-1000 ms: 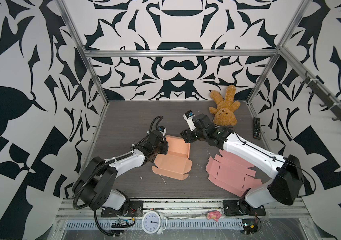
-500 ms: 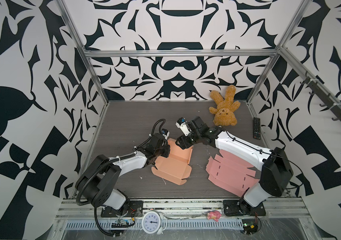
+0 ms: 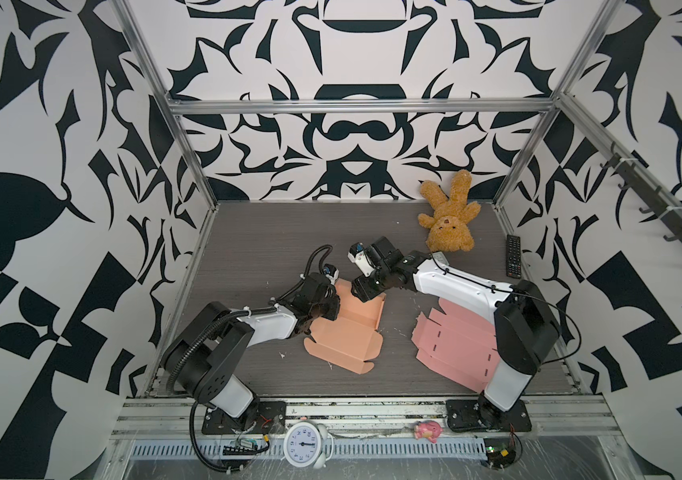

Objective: Fold the paper box

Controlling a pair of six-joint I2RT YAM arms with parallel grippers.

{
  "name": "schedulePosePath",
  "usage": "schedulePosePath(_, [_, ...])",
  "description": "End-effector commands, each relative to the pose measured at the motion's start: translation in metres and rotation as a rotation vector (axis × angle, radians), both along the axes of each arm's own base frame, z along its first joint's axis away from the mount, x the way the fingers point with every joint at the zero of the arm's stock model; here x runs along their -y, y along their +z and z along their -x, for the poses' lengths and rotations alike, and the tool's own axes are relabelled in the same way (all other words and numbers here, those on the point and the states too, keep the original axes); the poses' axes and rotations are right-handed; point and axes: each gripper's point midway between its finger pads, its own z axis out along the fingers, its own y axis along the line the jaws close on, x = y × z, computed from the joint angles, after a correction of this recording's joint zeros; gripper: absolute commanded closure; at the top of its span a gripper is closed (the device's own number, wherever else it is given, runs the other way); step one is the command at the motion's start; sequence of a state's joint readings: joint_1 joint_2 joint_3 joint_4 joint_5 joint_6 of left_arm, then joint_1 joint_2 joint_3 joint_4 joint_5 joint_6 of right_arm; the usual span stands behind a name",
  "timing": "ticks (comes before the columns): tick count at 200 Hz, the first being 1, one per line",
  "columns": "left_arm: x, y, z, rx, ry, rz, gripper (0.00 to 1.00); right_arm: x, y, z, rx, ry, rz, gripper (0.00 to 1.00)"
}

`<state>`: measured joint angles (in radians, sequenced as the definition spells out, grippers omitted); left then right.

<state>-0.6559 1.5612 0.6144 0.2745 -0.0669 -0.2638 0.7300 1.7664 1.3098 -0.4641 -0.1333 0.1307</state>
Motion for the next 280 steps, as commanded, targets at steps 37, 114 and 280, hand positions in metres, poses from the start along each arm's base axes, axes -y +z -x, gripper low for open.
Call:
schedulePosePath(37, [-0.004,0.018,0.013,-0.013,0.011,0.052,0.65,-0.006,0.011,-0.005,0.022,0.003,-0.004,0.40])
schedulePosePath(114, [-0.043,0.044,0.042,-0.234,0.168,-0.086,0.57,-0.006,0.001,-0.012,-0.031,-0.052,-0.049,0.51])
schedulePosePath(280, [-0.064,0.060,0.082,-0.581,0.260,0.350,0.20,0.030,-0.020,-0.028,-0.163,-0.224,-0.321,0.54])
